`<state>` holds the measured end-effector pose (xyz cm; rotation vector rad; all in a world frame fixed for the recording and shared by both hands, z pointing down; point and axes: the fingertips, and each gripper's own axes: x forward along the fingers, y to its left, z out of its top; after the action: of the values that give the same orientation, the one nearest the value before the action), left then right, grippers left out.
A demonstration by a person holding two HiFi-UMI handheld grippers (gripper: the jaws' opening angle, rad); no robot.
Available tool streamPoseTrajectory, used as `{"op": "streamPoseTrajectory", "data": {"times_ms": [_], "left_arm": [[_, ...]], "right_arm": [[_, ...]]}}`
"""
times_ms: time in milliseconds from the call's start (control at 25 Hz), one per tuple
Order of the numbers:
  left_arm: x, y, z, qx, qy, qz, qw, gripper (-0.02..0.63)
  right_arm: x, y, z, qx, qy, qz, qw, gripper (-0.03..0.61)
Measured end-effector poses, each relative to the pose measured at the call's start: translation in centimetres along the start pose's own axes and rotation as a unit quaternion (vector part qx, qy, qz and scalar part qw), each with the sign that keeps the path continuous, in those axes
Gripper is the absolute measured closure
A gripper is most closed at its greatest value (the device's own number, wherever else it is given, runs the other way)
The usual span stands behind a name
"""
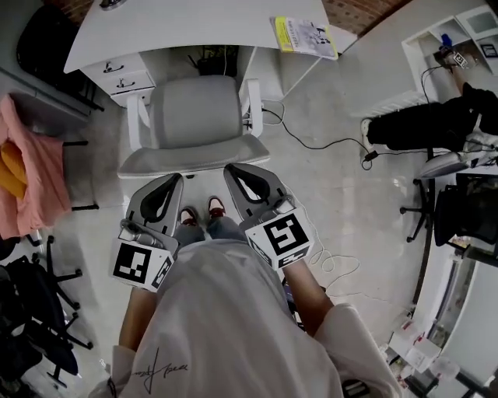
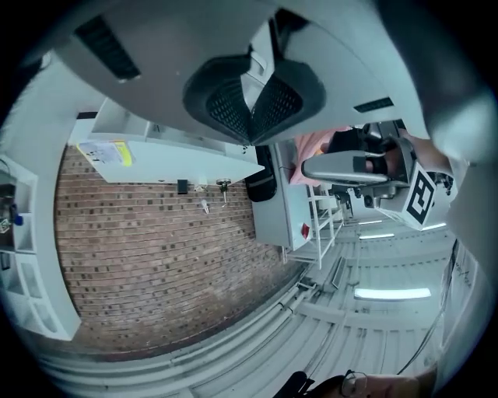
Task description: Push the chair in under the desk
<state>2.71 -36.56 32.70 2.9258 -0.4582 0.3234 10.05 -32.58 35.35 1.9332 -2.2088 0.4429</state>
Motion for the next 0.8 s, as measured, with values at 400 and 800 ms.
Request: {"op": "streamPoseTrajectory", "data": {"times_ms": [400,800], "left_arm": [[-2.0,0.6,1.0,-0.031,-0.017,0.014,0.9993,0.612],[-4.0,1.7,1.1,-0.025,-0.026,0.045,0.9983,0.612]], "right_arm": [[-2.3,1.3,0.0,0.049,-0.011,-0.087,0.995,0.552],[-1.9,3.5,0.5,0.051,-0.022,-0.118,0.991,0.554]]}}
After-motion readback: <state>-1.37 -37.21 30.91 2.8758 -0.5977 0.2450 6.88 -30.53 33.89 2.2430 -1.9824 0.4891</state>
